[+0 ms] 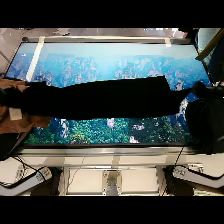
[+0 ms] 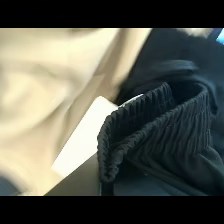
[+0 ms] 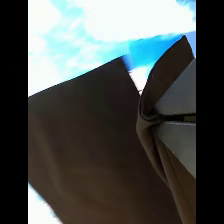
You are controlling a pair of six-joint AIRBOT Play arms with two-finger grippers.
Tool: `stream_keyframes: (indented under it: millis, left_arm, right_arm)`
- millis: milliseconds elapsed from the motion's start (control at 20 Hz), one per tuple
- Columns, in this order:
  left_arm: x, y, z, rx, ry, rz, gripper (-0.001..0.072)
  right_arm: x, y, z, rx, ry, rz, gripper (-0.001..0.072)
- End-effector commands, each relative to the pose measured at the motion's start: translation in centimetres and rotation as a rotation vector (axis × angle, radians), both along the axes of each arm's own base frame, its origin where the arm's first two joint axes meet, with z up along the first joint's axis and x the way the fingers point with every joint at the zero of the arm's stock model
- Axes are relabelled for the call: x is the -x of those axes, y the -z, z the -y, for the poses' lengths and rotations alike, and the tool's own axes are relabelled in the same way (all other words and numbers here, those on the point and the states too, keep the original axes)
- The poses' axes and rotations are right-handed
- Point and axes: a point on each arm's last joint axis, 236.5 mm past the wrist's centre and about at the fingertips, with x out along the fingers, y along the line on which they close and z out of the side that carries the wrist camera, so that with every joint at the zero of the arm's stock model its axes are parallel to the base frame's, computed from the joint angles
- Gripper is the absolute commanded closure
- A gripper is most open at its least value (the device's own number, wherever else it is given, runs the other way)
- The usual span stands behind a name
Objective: Fold the clothes and pants, and hang the long-sleeved shirts on hangers.
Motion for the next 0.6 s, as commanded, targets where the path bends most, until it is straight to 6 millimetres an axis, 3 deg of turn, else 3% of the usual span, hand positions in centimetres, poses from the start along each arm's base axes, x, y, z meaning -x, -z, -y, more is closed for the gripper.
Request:
stream_keyframes:
  millis: [0,200,350,550]
  left_arm:
    - [-7.2,1.4,0.6,0.002,0.056,0.051,0.0687]
    - [-13.2,3.4,2.0,-0.066,0.091,0.147,0.0688]
    - [-14.1,4.5,0.3,-0.127,0.017,0.154,0.0688]
    - [-14.5,5.2,0.2,-0.125,0.014,0.16,0.0687]
  right_arm:
    - [-5.7,2.6,-1.1,-0.031,0.027,0.008,0.0704]
    - [-10.1,6.1,-1.9,-0.028,0.046,0.021,0.0704]
    - [-12.7,7.1,-1.5,-0.031,0.103,0.063,0.0704]
    - [-14.9,6.8,-0.9,-0.041,0.171,0.14,0.0703]
